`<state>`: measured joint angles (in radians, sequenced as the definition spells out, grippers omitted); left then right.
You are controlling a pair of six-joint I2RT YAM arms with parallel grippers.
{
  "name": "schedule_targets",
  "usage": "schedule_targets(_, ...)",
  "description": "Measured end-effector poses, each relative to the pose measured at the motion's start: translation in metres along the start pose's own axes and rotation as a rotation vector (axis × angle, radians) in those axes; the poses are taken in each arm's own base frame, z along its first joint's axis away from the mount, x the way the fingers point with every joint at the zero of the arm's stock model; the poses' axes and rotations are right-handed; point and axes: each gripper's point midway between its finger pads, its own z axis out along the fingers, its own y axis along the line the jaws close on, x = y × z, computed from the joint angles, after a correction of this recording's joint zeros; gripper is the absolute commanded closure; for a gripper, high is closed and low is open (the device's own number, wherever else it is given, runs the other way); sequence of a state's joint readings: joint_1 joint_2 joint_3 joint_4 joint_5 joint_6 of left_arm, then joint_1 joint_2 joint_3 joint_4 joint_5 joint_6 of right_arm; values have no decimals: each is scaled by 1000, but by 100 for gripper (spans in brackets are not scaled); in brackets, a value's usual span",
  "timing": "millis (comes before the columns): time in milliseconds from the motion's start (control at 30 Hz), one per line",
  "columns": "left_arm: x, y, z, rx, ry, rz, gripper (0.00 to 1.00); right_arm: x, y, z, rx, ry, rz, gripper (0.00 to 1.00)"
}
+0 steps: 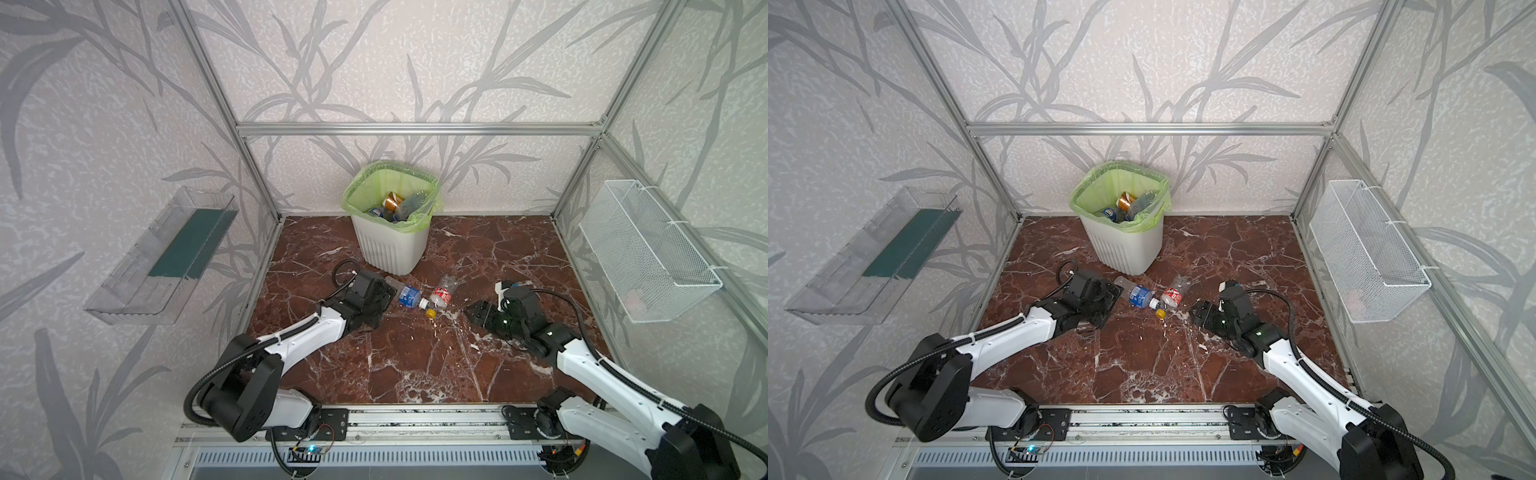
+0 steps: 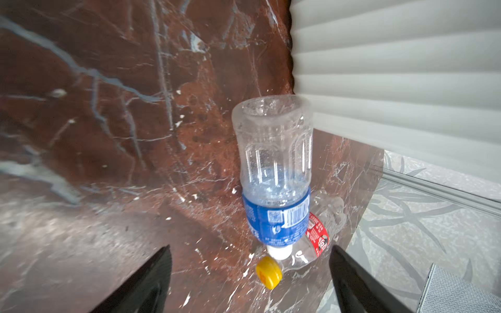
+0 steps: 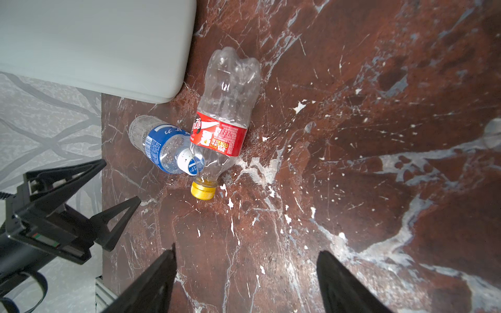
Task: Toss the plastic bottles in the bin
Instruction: 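Reach the left gripper to the blue-labelled bottle and close on it, then lift the blue-labelled bottle off the floor with the left gripper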
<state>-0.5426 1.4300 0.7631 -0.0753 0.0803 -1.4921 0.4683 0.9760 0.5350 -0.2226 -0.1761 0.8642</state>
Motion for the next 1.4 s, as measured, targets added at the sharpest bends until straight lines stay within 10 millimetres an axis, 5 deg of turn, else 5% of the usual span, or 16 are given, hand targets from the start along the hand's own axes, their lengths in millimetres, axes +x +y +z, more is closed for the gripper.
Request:
schedule_targets(267, 4, -28, 37, 5, 37, -9, 7, -4, 1, -8, -9, -25, 1, 18)
schedule_targets(500, 12, -4, 67, -89, 78, -6, 18, -5, -3, -9, 4, -25, 9, 18)
schedule_targets(667, 15, 2, 67, -105, 94, 18, 31, -6, -4, -9, 9, -28, 12, 18)
schedule_targets(1000, 18, 62, 17, -192, 118, 84, 38, -4, -9, -6, 18, -19, 19, 19)
schedule_targets(1400, 8, 131, -69, -213, 29, 128, 39, 1, -15, 7, 38, 23, 28, 20)
